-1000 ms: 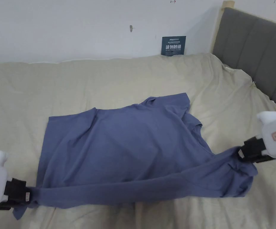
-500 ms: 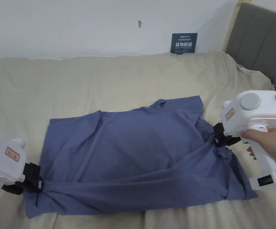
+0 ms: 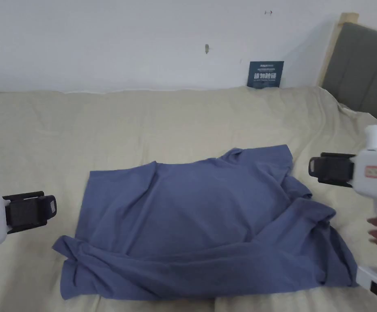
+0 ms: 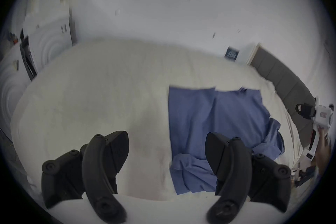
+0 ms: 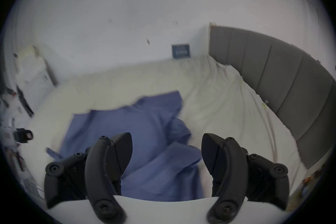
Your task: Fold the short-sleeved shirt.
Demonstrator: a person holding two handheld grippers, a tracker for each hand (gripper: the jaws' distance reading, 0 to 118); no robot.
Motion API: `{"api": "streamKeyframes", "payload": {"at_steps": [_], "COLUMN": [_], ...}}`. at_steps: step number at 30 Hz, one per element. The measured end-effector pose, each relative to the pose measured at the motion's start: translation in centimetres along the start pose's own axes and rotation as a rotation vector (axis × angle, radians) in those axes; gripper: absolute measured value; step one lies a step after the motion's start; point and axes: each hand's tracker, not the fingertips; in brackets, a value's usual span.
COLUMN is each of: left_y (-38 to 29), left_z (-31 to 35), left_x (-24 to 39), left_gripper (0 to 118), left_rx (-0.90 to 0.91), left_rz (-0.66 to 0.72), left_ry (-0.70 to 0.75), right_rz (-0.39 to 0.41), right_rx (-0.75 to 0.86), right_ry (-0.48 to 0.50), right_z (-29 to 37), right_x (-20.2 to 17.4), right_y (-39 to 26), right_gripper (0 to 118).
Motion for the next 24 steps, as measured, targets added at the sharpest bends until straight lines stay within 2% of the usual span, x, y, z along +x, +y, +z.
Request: {"api": "streamKeyframes", "payload": {"at_steps": [3,4,5,6,7,8,9,12,15,21,23,24], "left_y": [-2.2,-3.4,-4.1,-5.0,-5.7,-6.3,-6.8,-8.4,-9.3,-6.5,-4.8,-3.7], "left_z": [4.9,6.6,7.6,8.8,9.7,10.4,11.0,12.2,13.4,14.1,12.6,10.5], "left_x": [1.1,1.5,1.7,2.0,2.3,2.5,2.8,1.8,1.6,1.1,1.0,0.6], "left_gripper": [90,89,84,64,35,4,0,0,0,0,0,0], "left_rx": [0.124,0.164,0.180,0.215,0.220,0.227,0.230,0.242,0.268,0.261,0.142,-0.002], "left_rz": [-0.064,-0.062,-0.054,-0.036,-0.021,-0.014,-0.007,0.029,0.052,-0.002,0.003,0.036], "left_ry": [0.019,0.017,0.006,-0.022,-0.032,-0.018,0.002,0.006,0.028,0.014,-0.056,-0.095], "right_rz": [-0.074,-0.079,-0.078,-0.073,-0.072,-0.079,-0.082,-0.111,-0.127,-0.097,-0.109,-0.120], "right_rx": [0.124,0.137,0.157,0.173,0.180,0.199,0.210,0.212,0.211,0.158,0.147,0.138], "right_ry": [0.148,0.187,0.192,0.174,0.167,0.156,0.119,0.174,0.158,0.113,0.118,0.129], "right_z": [5.9,7.4,8.4,9.7,10.5,11.1,11.8,13.3,14.4,14.2,14.1,13.9], "right_x": [-1.1,-1.7,-2.1,-2.8,-3.3,-3.8,-4.2,-4.5,-4.8,-4.3,-4.1,-4.0], "right_y": [-2.4,-3.3,-4.0,-5.0,-5.7,-6.4,-7.2,-8.7,-9.8,-10.8,-10.7,-10.9], "right_gripper": [81,78,69,44,12,0,0,0,0,0,0,0]}}
